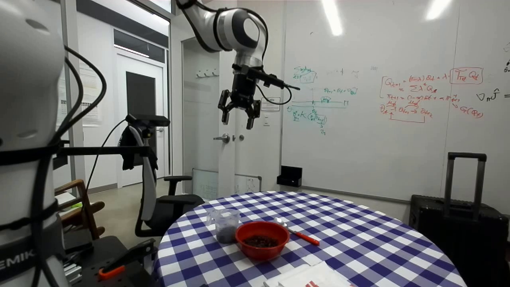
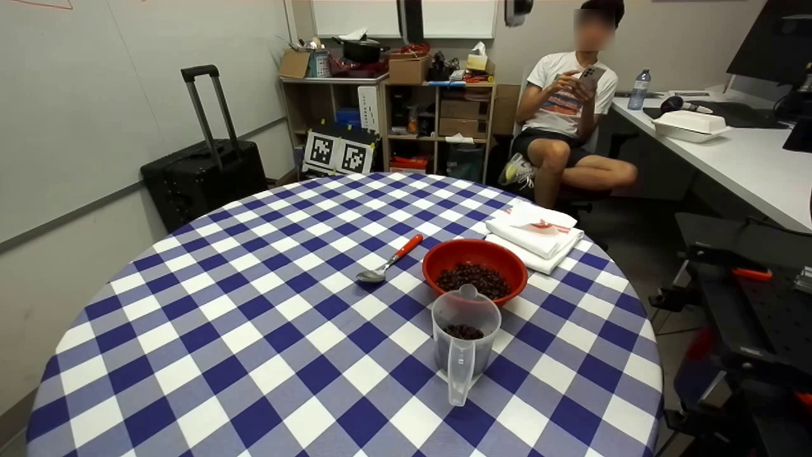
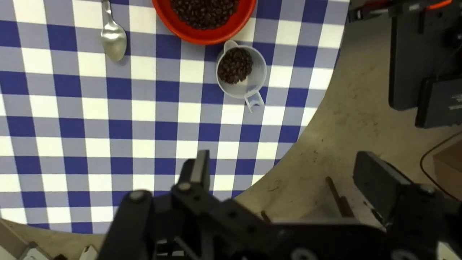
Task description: Pour some contents from the transparent jar into the bowl
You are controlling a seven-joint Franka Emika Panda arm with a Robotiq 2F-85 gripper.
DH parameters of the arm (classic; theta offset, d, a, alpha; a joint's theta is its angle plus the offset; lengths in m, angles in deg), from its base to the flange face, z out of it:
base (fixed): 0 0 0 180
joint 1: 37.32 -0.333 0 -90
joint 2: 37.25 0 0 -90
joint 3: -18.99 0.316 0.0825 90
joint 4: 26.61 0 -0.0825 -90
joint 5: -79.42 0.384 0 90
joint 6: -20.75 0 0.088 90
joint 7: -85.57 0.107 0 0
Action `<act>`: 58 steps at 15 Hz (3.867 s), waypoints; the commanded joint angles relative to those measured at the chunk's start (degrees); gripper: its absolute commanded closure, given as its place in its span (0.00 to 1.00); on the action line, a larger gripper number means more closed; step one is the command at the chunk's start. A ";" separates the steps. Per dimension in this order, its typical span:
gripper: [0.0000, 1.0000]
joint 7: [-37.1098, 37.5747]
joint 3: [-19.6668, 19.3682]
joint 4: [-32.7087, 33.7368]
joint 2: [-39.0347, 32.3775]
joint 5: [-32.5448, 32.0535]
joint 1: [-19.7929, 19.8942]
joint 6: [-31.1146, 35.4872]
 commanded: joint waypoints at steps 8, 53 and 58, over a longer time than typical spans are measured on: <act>0.00 -11.90 4.06 8.00 -12.17 -16.01 0.98 2.76; 0.00 -0.35 8.96 -10.08 -25.92 -15.52 0.54 30.83; 0.00 -1.73 9.06 -7.77 -27.39 -15.48 1.35 29.94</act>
